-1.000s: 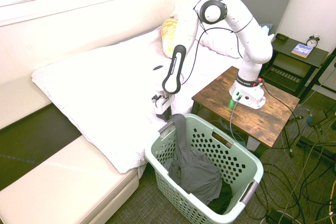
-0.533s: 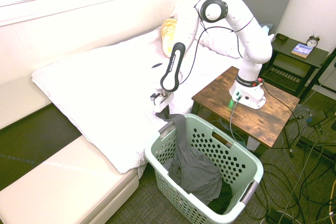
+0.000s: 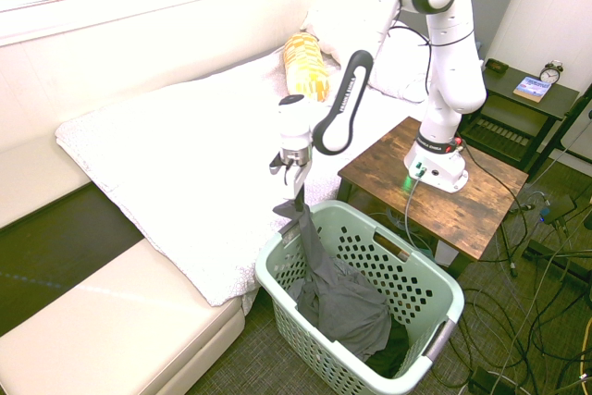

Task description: Put my clothes in the laundry bag

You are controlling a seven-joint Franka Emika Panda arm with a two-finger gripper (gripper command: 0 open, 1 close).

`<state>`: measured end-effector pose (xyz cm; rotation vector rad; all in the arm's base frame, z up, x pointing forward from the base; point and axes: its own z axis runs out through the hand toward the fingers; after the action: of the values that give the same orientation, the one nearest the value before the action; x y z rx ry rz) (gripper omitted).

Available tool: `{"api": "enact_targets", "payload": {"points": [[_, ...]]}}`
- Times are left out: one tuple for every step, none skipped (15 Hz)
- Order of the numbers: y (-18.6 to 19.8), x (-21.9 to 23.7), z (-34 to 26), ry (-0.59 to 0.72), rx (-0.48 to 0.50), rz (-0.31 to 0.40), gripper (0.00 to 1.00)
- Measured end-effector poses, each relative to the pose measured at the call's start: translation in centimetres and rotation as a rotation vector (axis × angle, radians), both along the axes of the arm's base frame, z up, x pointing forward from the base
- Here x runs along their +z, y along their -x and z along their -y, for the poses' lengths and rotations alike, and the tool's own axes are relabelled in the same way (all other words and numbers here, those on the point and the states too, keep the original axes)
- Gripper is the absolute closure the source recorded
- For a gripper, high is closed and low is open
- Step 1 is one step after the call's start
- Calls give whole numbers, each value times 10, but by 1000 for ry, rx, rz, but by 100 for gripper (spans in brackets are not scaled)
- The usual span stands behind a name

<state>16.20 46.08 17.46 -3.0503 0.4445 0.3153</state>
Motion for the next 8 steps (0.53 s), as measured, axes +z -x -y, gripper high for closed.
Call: {"api": "enact_targets", "payload": {"points": [[33, -1, -5, 20, 27, 26, 100], [60, -7, -9, 47, 51, 49, 100], [77, -17, -10, 74, 67, 69, 0], [87, -28, -9, 97, 81, 78, 0], [91, -38, -10, 112, 91, 83, 0], [90, -46, -11, 124, 97, 90, 0], [87, -52, -12, 134, 100, 98, 0], [85, -55, -13, 140, 99, 105, 0]]}}
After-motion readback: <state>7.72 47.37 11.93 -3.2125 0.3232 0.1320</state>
